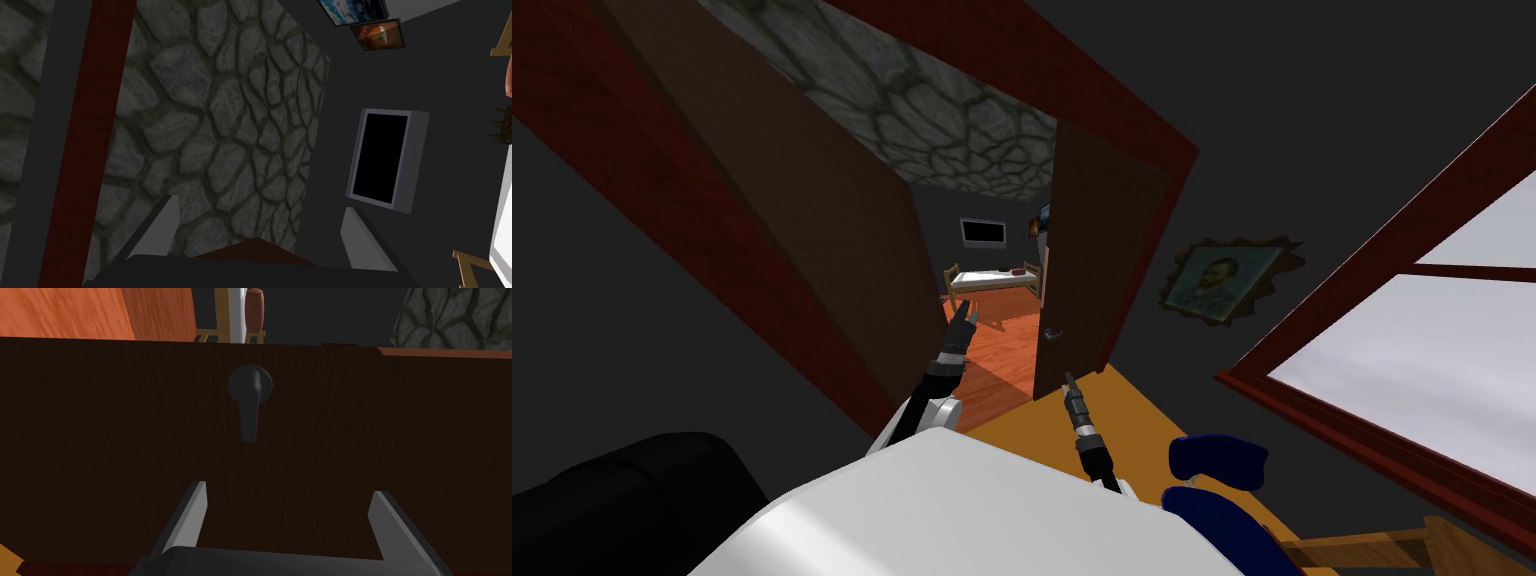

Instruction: Push the door open

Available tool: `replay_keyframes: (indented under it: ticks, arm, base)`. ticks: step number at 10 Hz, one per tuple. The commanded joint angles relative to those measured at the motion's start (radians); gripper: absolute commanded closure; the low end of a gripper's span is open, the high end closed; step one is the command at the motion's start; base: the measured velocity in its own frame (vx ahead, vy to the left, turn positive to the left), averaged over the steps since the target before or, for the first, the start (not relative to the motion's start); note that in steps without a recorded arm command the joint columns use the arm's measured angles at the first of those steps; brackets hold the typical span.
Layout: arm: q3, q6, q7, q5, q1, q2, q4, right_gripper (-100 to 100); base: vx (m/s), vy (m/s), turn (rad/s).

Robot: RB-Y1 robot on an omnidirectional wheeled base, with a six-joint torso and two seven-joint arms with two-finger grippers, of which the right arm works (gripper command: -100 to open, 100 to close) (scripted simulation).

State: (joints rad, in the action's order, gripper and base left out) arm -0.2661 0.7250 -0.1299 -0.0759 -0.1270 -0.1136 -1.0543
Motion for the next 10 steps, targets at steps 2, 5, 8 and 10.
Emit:
replay_keyframes:
  ticks: [2, 5, 8, 10]
  arm:
    - [0.000, 0.000, 0.000, 0.000, 0.000, 0.000, 0.000, -100]
    - [0.000, 0.000, 0.000, 0.000, 0.000, 0.000, 0.000, -100]
    - [-0.013, 0.004, -0.006, -0.006, 0.002, -0.003, 0.012, -100]
    - [-0.013, 0.004, -0.006, -0.006, 0.002, -0.003, 0.012, -100]
  base:
    - [-0.001, 0.005, 0.023]
    - [-0.005, 0.005, 0.022]
    - [0.048, -0.009, -0.037]
    - [0.007, -0.001, -0.007]
